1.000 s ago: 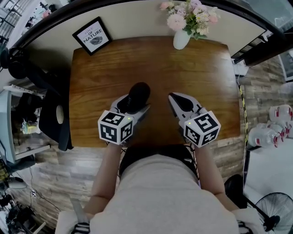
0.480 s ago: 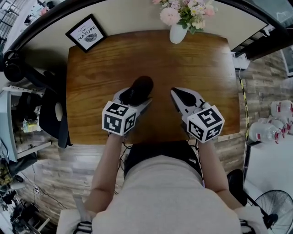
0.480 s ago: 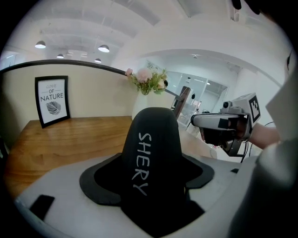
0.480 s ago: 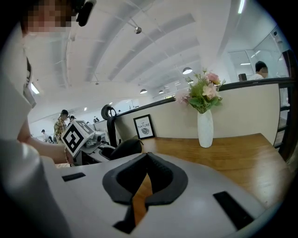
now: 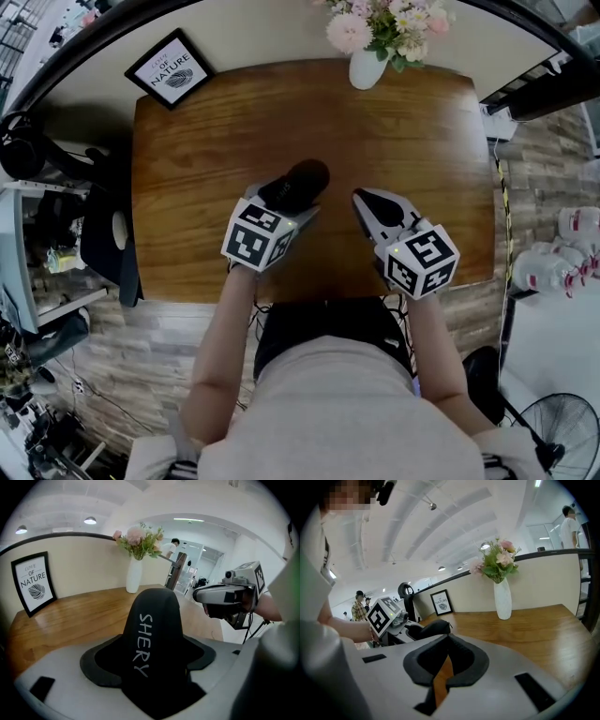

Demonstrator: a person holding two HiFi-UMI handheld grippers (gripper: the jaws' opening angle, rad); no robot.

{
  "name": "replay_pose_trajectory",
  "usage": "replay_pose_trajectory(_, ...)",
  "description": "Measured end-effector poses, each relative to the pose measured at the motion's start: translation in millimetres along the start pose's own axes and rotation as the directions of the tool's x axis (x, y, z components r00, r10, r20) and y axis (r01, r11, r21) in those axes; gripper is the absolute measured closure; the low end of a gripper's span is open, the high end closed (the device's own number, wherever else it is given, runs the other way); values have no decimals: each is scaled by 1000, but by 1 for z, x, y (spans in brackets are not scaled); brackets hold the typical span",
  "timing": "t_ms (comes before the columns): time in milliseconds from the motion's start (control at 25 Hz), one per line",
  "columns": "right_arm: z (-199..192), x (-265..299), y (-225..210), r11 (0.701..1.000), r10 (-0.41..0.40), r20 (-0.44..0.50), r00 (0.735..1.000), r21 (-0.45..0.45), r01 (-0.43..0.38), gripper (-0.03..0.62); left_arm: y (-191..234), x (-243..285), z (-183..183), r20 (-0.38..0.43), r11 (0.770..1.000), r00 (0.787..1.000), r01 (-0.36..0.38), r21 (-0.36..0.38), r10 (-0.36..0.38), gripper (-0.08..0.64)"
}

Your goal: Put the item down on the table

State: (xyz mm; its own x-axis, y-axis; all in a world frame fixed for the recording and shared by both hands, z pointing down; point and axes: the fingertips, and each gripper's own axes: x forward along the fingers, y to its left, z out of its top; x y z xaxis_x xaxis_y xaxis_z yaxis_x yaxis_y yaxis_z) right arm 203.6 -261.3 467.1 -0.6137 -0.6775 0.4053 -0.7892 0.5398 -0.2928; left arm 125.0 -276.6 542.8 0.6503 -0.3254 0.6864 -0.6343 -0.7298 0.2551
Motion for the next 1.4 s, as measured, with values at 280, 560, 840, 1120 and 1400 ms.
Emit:
replay_pose_trajectory(280,-24,5,-6,998,3,-27,1000,61,-1,581,6,27,-19,-94,999,995,-6,45,10,181)
replay_pose_trajectory(560,-50,3,-13,994,-7,-61,998,113,14,581,8,47,-38,-212,981,976,-14,193,56,181)
replay_pose_trajectory(840,-53,1,-28,994,-14,-73,997,107,22,581,8,64,-46,-288,967,955,1,256,75,181)
replay_pose_trajectory(1120,-62,-3,-31,994,-5,-86,996,113,14,581,2,70,-51,-309,957,948,20,290,74,178)
replay_pose_trajectory(1400,-67,-1,-25,994,23,-105,994,108,-11,581,1,69,-52,-295,960,954,30,278,56,186)
